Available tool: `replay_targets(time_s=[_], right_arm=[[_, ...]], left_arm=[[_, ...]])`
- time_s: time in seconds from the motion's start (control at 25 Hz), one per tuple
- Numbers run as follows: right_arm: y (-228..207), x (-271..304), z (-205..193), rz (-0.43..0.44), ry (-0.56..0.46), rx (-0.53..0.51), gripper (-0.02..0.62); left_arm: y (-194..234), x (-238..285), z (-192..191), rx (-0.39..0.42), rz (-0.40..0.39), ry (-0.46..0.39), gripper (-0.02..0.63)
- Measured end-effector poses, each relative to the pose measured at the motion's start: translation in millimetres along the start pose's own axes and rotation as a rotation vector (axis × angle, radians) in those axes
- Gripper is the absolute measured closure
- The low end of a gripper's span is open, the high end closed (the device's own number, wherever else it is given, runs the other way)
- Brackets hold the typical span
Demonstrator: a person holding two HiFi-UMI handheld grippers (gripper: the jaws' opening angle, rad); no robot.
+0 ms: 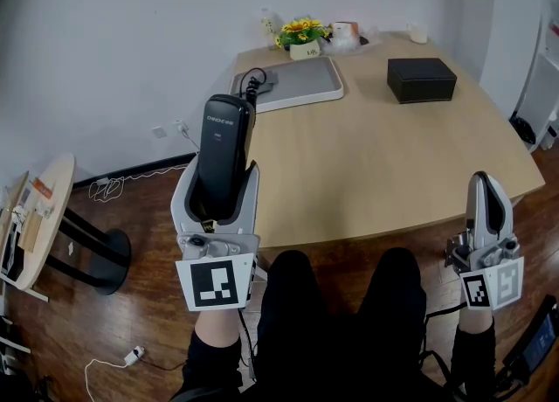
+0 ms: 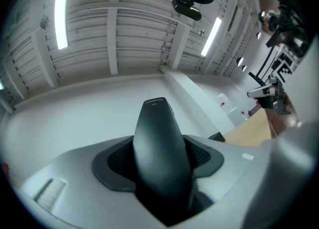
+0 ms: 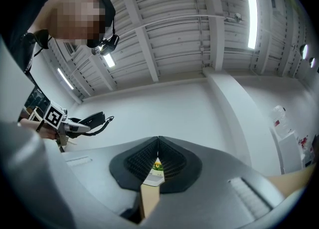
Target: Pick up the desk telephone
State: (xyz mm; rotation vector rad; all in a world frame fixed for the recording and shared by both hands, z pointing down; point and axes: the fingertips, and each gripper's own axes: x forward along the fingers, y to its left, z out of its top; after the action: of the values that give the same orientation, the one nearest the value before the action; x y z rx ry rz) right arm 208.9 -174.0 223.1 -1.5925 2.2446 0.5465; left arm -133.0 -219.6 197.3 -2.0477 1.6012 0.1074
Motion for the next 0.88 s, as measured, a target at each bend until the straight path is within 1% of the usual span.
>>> replay_targets(time_s=[0.08,0.24,0.32,0.72,0.88], right_arm=[[6.8,1.0,-1.2,0.024,0.008,-0.007,0.595],[26.8,2.5,-4.2,0.105,0.018,-0.005,0.595],[32.4,3.8,-6.4,0.127,0.023,-0.002,0.595],[33.9,4.3,-7.1,0.134,0.030,-0.011,0.595],[37.7,6.6,-8.2,0.144,0.042,-0.029,0.595]], left_arm=[[-0.8,-0.5,-1.3,0.001,-0.005,0.002,0.342],[-6.6,-0.3,-4.5,0.000,-0.023,0.009,0.342],[-11.0,1.4,-6.3,0.003,-0.034,0.012,0.342],[-27.9,4.1,-9.1,0.034,-0.072,0.020,0.342],[-31.3,4.9,-11.1,0.080,-0.086,0.035,0.342]])
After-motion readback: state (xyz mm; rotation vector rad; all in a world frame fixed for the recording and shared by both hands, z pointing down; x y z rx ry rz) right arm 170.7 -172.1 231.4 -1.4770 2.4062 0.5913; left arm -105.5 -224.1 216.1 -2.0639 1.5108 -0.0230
